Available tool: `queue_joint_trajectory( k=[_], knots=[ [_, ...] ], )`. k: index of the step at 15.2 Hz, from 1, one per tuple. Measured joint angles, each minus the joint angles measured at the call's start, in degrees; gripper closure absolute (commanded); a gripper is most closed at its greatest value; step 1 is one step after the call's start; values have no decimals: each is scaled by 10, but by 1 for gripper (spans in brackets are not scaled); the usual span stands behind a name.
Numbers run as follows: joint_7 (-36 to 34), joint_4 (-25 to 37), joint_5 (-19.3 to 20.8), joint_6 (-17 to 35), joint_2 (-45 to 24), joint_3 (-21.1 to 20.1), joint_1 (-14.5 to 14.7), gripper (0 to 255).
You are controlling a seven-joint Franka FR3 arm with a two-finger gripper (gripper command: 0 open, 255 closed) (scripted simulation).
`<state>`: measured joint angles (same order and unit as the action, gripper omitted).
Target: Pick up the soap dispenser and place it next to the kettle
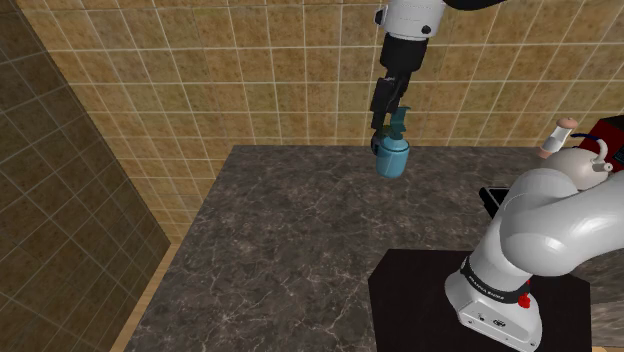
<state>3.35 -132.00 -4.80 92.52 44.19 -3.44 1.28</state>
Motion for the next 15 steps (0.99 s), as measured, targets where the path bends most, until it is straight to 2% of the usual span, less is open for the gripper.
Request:
queue_joint_trajectory(
  k=[4, 15],
  knots=[
    [-16, -15, 10, 34, -12, 4, -18, 0],
    [-93, -76, 66, 214, -93, 40, -119, 0]
  ],
)
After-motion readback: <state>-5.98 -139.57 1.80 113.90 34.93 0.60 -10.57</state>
